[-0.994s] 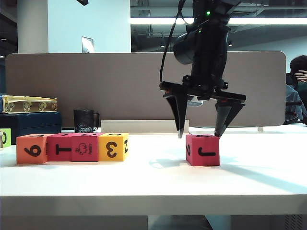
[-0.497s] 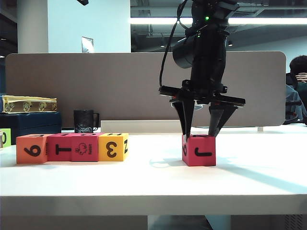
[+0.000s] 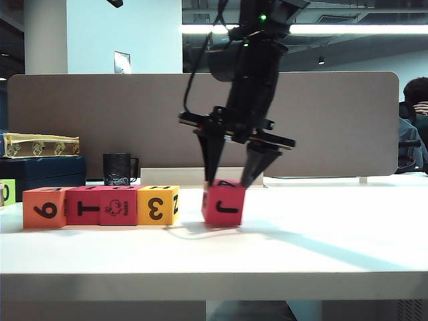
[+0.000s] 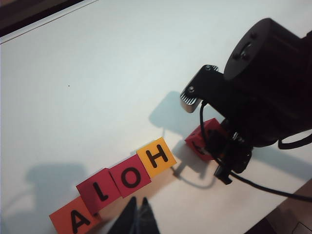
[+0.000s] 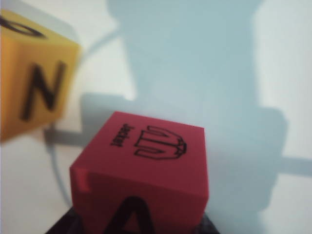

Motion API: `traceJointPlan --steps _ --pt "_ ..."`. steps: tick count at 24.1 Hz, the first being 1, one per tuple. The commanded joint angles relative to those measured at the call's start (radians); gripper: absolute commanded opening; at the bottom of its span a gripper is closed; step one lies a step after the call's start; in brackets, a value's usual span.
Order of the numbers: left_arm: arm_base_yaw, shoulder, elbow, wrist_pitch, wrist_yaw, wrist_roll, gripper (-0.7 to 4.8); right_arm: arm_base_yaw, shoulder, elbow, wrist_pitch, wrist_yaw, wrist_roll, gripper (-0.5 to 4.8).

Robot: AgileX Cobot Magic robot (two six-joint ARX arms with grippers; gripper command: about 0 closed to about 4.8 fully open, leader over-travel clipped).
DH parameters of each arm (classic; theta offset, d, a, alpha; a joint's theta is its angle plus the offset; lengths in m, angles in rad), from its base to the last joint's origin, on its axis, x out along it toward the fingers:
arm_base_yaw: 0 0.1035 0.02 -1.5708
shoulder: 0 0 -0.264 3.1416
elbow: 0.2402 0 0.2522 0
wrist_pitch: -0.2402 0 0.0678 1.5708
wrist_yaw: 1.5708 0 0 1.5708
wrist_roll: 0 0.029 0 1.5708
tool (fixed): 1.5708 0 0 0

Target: Select the appropriate blocks from the scattered letter blocks on the table and arrange them in a row to spell out "ALOHA".

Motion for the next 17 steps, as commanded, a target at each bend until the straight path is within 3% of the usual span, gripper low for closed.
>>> traceJointPlan --steps 1,17 --pt "-0.001 -0.003 0.004 0.0 0.005 0.003 -0.06 0.017 -0.004 0.003 0.065 -0.003 0.019 2.28" --pt "-0.001 -0.003 0.004 -0.007 0.005 0.003 -0.06 0.037 0.008 0.003 0.123 0.0 0.031 2.46"
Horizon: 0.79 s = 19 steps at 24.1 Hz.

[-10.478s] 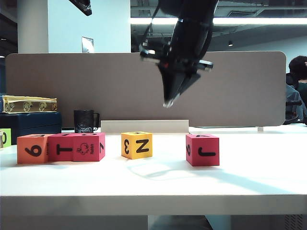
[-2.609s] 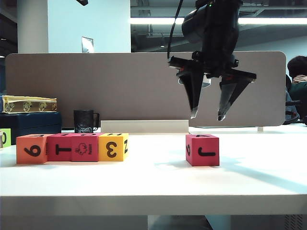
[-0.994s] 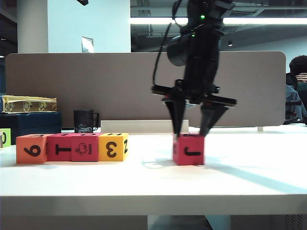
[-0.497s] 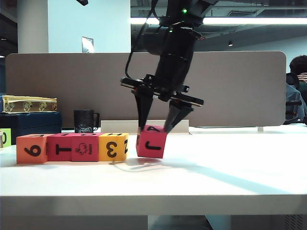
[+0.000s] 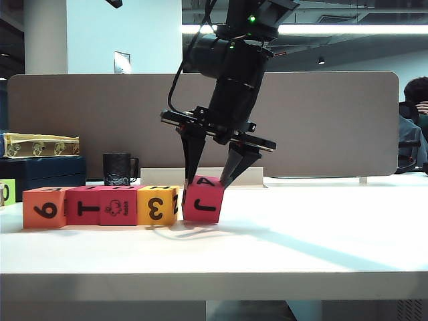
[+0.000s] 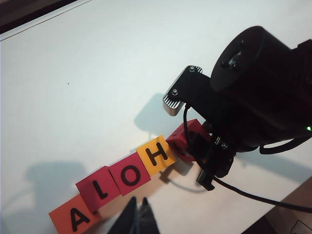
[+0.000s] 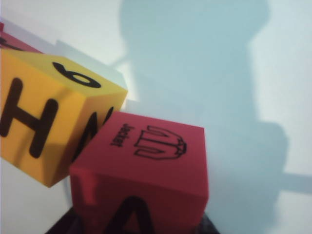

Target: Select the appropriate blocks from the scattered letter blocks on the table and arrange them in a row to spell out "ALOHA".

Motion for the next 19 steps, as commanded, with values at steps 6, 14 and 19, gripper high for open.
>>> traceJointPlan --steps 6,14,19 --pt "-0.001 -0.003 0.004 0.0 0.005 0.003 -0.06 0.003 -0.005 0.003 0.018 0.0 0.004 3.21" --pt "-0.001 -0.003 0.004 0.0 0.005 0.003 -0.06 0.002 -0.007 0.01 0.065 -0.001 0.004 3.39" --pt "-0.001 -0.003 0.004 0.0 0.005 0.003 -0.06 0.002 -0.007 0.013 0.061 0.002 0.004 3.54"
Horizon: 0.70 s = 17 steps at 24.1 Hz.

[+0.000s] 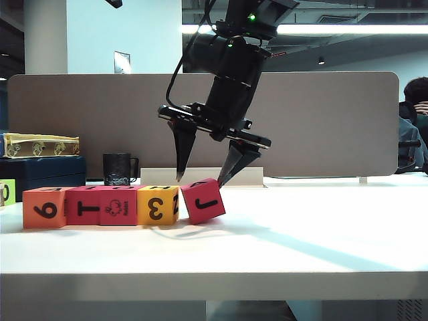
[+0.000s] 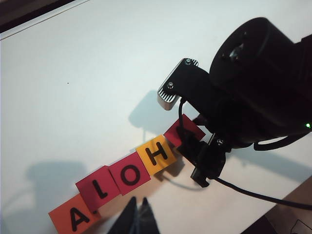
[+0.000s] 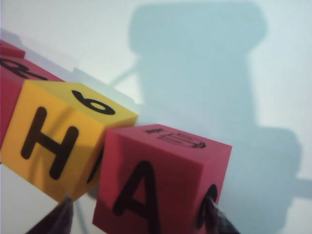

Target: Select the appropriate blocks from the scattered letter blocks on the table and arrange them in a row to spell out "ALOHA".

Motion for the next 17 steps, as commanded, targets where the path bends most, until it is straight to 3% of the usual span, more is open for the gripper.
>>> traceJointPlan --steps 1,3,17 --pt "-0.001 -0.003 0.004 0.0 0.005 0.003 -0.06 0.002 -0.006 0.007 0.004 0.003 0.003 3.73" --pt "-0.001 -0.003 0.004 -0.001 0.005 0.003 -0.06 0.002 -0.006 0.008 -0.004 0.011 0.003 4.01" --pt "-0.001 -0.003 0.004 -0.007 0.005 0.003 -0.06 -0.012 -0.006 0.097 -0.031 0.056 -0.016 4.01"
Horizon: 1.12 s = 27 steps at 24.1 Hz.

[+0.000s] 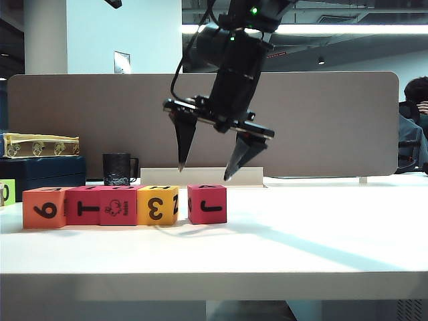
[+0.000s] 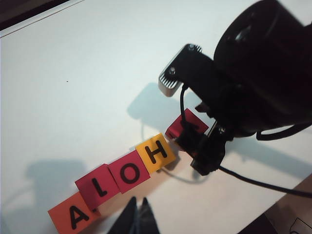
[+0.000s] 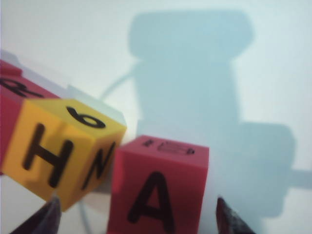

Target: Select the appropriate blocks from the scattered letter blocks on the table and arrange them in a row to spell out "ALOHA".

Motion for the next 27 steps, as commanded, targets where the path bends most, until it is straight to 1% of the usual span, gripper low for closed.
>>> traceJointPlan --steps 1,2,3,4,5,6,7,11,13,15,16,20,25,27 --pt "-0.001 -0.003 0.004 -0.002 0.005 0.003 -0.06 0.001 -0.006 0.061 -0.01 0.039 -0.028 4.0" --pt "-0.001 -0.003 0.004 -0.007 0.004 0.003 -0.06 -0.001 -0.006 0.09 -0.038 0.087 -0.053 3.97" --pt "-0.001 -0.003 0.004 -0.01 0.003 0.003 -0.06 -0.006 -0.006 0.1 -0.051 0.105 -0.06 3.74" --pt "-0.001 -0.003 0.004 -0.013 0.001 0.003 -0.06 -0.007 -0.006 0.107 -0.067 0.127 -0.073 3.23" --pt "-0.001 -0.003 0.004 -0.015 0.002 0.003 -0.06 -0.012 -0.006 0.109 -0.08 0.149 -0.087 2.23" --pt "-0.001 -0.003 0.004 -0.015 0.002 0.003 -0.06 -0.02 -0.006 0.109 -0.094 0.162 -0.096 1.36" --pt "-0.001 -0.003 0.004 -0.015 0.002 0.003 -0.06 -0.037 -0.005 0.108 -0.129 0.168 -0.105 0.19" --pt "-0.001 -0.003 0.004 -0.009 0.002 0.003 -0.06 -0.068 0.003 0.104 -0.194 0.177 -0.108 0.16" --pt "-0.001 -0.004 0.008 -0.003 0.002 0.003 -0.06 -0.074 0.003 0.091 -0.201 0.176 -0.109 -0.03" --pt "-0.001 -0.004 0.019 -0.002 0.002 0.003 -0.06 -0.076 0.003 0.074 -0.199 0.173 -0.121 -0.01" --pt "-0.001 -0.004 0.024 -0.002 0.002 0.003 -0.06 -0.076 0.003 0.065 -0.196 0.169 -0.126 -0.01" --pt "-0.001 -0.004 0.053 -0.004 0.003 0.003 -0.06 -0.076 0.007 0.02 -0.161 0.093 -0.125 -0.01" --pt "-0.001 -0.004 0.068 -0.004 0.004 0.003 -0.06 -0.071 0.009 -0.029 -0.13 0.079 -0.124 -0.01" --pt "-0.001 -0.004 0.068 -0.003 0.003 0.003 -0.06 -0.065 0.009 -0.043 -0.103 0.058 -0.124 -0.01"
